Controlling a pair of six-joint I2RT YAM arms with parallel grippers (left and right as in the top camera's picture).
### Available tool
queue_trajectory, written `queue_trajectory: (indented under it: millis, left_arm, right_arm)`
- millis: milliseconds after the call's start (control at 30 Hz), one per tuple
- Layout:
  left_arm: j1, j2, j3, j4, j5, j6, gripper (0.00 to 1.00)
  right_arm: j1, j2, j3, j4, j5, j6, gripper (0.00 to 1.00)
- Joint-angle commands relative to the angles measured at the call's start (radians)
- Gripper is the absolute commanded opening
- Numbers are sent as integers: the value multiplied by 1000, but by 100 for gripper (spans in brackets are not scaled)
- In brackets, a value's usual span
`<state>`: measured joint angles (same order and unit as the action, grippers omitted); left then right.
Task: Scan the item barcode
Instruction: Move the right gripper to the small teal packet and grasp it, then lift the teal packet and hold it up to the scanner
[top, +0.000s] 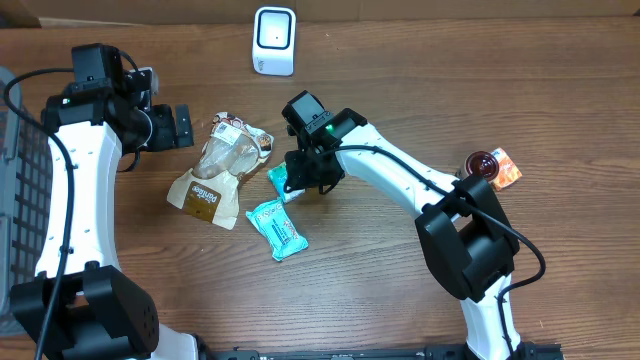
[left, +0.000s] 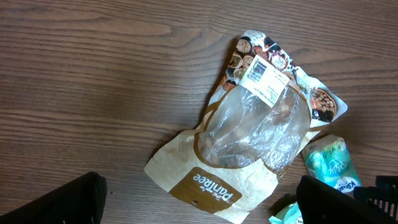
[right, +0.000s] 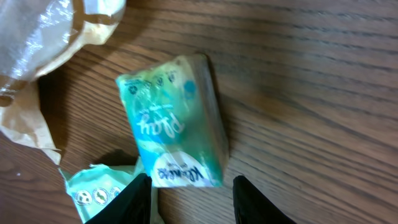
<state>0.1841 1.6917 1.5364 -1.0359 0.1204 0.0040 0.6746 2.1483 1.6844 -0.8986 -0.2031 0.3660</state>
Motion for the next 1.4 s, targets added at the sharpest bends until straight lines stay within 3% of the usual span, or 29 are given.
queue_trajectory:
  millis: [0,200,367,400,433,467,733,867,1167,1367]
  left_arm:
    - [5,-12,15,0,3,18,100]
    - [5,-12,15,0,3,18,100]
    - [5,-12,15,0,3,19,100]
    - [5,-12,15,0,3,18,100]
    - [5,-12,15,0,3,18,100]
    - [5,-12,15,0,3,19,100]
    - [5,-12,15,0,3,18,100]
    - [5,-12,15,0,3,18,100]
    - [5,-12,15,0,3,18,100]
    - [5,-12,15,1,3,19,100]
  right_arm:
    - [3,26,3,17,-27,9,40]
    - [4,89,3,36,-36,32,38]
    - [2,111,3,39,-47,31,31]
    - [2,111,4,39,-54,31,26]
    - [2,111,5,33,-71,31,12]
    - [0,111,6,21,-95,30,4]
    - [-75,39,105,-149,-255,-30,4]
    - [-138,-44,126,-167,-501,-68,4]
    - [-287,-171,127,-66,-1281,-113,4]
    - [-332,-202,128,-83,-1367,31,4]
